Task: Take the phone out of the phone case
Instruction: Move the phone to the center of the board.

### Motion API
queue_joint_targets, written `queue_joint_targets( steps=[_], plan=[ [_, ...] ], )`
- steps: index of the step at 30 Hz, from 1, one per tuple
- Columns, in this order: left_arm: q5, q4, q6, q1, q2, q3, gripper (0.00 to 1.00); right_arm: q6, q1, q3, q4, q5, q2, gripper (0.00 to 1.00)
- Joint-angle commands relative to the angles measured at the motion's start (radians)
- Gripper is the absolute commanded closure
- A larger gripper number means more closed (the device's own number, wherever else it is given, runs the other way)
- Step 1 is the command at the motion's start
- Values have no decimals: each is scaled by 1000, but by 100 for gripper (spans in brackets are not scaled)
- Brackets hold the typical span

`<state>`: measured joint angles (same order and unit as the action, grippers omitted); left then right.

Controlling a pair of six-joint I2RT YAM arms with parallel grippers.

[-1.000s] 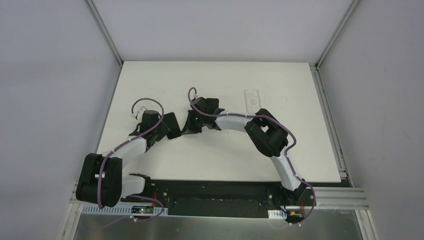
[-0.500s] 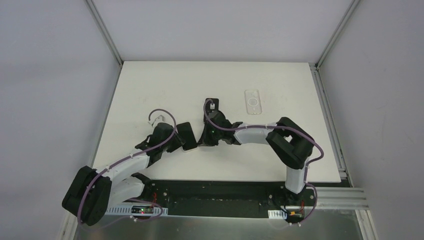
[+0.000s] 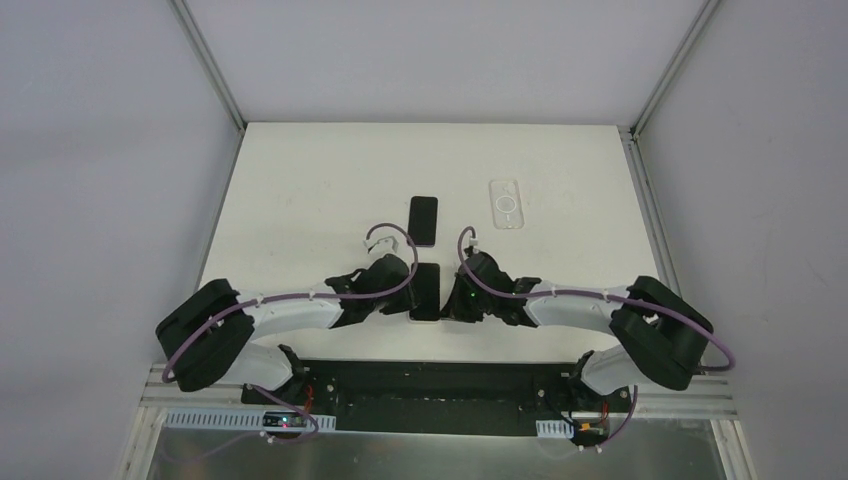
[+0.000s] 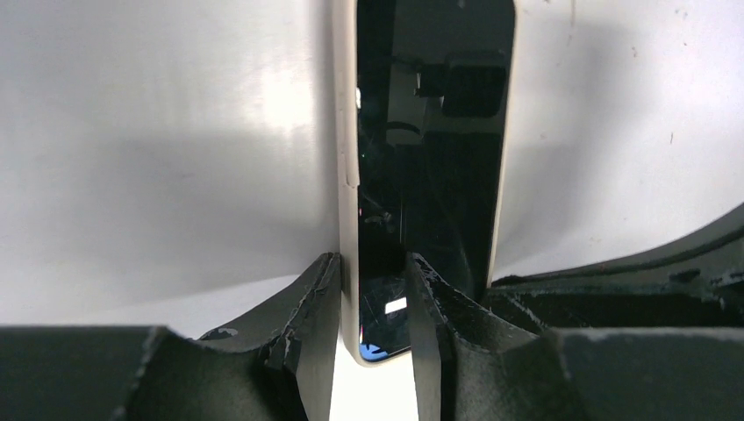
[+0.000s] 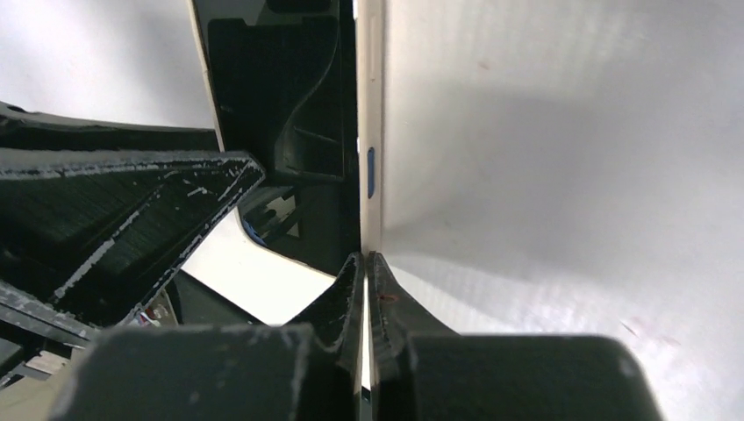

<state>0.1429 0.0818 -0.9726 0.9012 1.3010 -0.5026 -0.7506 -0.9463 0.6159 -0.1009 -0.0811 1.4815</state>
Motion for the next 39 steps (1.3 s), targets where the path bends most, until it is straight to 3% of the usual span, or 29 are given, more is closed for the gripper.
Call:
queue_joint_targets(
  steps=[1,9,10,15,19,27,39],
  plan=[
    [-36,24,-6,59,122,-80,67,-3,-16,-82,164,57,-74,100],
    [-39,55,2,95,204,-154,66,-19,-14,-177,253,173,-274,98],
    [-31,57,3,95,190,-146,65,-17,-14,-177,264,182,-297,94],
    [14,58,11,95,99,-89,50,-24,-7,-174,300,234,-401,49],
    [27,57,34,95,63,-51,44,-32,42,-186,284,245,-422,34],
    [-67,129,57,106,132,-65,51,-32,153,-153,163,132,-298,36],
    [-135,160,113,132,180,-114,57,-35,172,-58,108,56,-120,43]
  ],
)
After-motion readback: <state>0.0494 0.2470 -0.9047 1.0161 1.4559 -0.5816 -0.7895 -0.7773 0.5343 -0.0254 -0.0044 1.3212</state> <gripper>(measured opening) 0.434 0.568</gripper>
